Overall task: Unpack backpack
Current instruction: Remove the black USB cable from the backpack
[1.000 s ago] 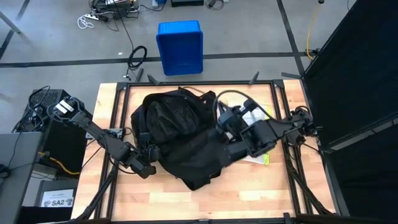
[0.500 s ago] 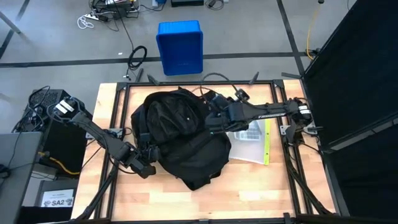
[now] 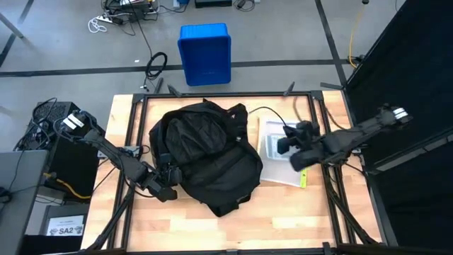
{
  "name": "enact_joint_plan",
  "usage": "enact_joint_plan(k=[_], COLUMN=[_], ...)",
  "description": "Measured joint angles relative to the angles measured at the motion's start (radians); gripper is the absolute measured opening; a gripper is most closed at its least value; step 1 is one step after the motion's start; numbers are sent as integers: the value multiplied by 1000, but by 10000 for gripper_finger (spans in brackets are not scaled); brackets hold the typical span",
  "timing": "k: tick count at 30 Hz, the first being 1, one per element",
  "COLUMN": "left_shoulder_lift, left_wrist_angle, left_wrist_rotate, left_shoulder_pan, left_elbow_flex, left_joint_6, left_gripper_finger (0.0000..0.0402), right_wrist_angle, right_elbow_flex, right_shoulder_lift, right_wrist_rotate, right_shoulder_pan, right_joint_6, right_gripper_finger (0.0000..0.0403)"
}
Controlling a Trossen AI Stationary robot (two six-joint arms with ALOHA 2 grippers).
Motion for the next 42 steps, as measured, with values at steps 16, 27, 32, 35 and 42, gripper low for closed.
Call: enact_joint_plan(k=[16, 27, 32, 35, 42], left_shoulder_lift=[0, 0, 0, 0, 0], left_wrist_angle=[66, 70, 73, 73, 84], left_wrist_rotate=[19, 20, 32, 35, 37], left_shoulder_pan=[0, 0, 0, 1, 1], left_elbow_flex=[0, 0, 0, 0, 0], left_joint_6=[62, 62, 64, 66, 70], left_gripper_finger=[50, 50, 50, 50, 50], right_wrist_angle=[320, 559, 815, 1055, 1483], right_elbow_flex=[-387, -387, -387, -387, -387], right_shoulder_lift=[-190, -189, -189, -189, -165], right_wrist_rotate=[304, 60, 127, 80, -71], right_shoulder_pan=[-20, -20, -28, -41, -51], right_joint_6=[199, -240, -509, -738, -1152], right_gripper_finger=[7, 94, 171, 209, 258])
